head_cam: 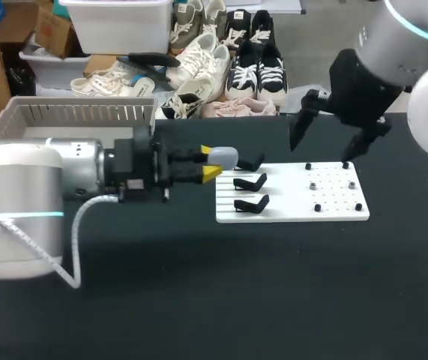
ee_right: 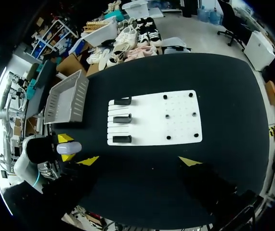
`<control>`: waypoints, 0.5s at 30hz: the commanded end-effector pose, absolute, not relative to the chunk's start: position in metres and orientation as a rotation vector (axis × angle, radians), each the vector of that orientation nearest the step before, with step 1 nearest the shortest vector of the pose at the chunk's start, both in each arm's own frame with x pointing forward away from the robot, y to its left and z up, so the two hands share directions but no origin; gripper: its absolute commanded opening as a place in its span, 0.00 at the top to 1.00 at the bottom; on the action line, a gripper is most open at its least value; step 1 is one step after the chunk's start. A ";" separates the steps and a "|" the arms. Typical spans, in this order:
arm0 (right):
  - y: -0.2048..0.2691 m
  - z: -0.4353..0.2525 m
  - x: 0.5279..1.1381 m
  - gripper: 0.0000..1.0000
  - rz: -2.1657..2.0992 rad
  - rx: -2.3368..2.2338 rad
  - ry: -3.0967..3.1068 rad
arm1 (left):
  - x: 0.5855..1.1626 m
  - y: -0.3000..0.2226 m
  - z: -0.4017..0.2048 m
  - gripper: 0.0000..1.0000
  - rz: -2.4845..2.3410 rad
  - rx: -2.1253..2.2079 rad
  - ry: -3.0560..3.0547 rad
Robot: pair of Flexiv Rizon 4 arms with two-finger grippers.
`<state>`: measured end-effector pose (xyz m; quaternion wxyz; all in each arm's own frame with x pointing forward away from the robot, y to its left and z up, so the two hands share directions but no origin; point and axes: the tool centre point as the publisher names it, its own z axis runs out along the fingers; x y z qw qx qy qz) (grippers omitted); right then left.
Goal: Pick up each earbud case from the left stands, insert the matching earbuds, close the lid, and place the case in the box.
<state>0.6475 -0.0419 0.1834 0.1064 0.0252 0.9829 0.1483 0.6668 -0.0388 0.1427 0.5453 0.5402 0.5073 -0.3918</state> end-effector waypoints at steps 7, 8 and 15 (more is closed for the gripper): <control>-0.042 0.183 0.643 0.00 0.419 0.094 2.826 | 0.684 0.066 0.167 1.00 -0.557 1.093 1.528; -0.042 0.183 0.643 0.00 0.419 0.094 2.826 | 0.689 0.075 0.167 1.00 -0.535 1.063 1.569; -0.042 0.183 0.643 0.00 0.419 0.094 2.826 | 0.733 0.125 0.161 1.00 -0.347 0.961 1.791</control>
